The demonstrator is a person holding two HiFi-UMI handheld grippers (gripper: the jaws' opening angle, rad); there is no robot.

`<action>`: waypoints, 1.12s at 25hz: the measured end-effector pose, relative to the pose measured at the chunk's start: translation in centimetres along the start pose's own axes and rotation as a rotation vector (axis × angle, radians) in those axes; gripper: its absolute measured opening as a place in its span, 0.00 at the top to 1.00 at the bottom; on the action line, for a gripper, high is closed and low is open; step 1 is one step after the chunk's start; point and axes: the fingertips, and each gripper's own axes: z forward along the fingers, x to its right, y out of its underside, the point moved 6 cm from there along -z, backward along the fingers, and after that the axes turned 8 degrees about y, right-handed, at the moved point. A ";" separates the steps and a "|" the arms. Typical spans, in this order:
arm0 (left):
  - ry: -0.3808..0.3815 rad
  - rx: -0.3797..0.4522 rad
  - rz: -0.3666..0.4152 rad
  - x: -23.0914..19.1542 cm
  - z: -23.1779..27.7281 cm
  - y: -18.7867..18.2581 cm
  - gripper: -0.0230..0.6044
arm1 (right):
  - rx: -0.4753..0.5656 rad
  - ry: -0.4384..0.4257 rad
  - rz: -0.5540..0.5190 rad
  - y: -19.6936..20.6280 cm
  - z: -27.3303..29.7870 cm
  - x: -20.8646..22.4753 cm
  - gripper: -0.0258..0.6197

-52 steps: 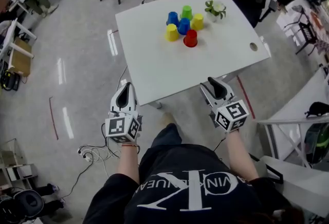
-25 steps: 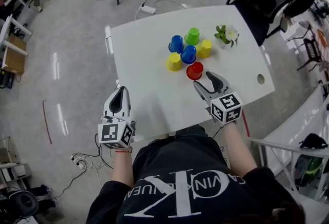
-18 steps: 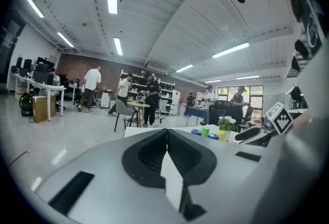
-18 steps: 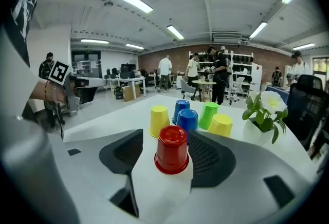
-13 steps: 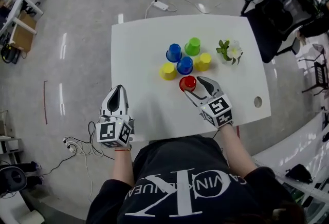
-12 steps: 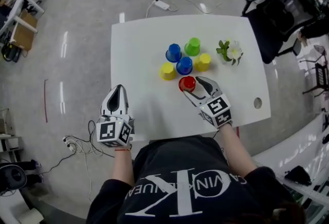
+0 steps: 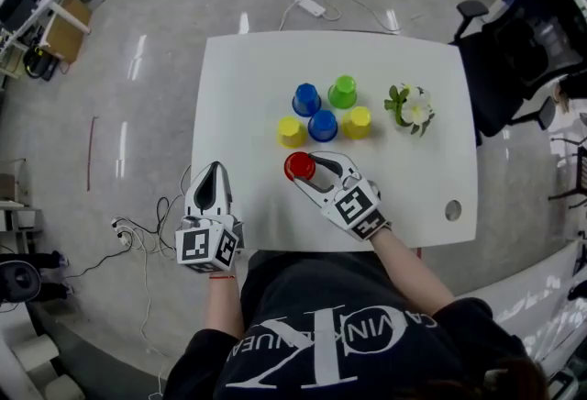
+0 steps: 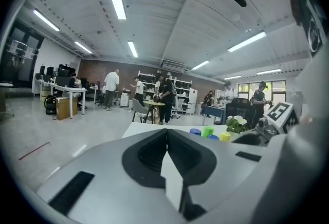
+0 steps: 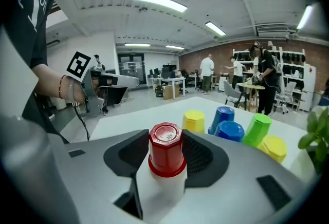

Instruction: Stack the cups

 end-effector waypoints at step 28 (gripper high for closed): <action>0.016 -0.038 -0.032 -1.4 -0.2 -0.6 0.96 | -0.028 0.406 0.266 0.1 2.5 9.1 0.50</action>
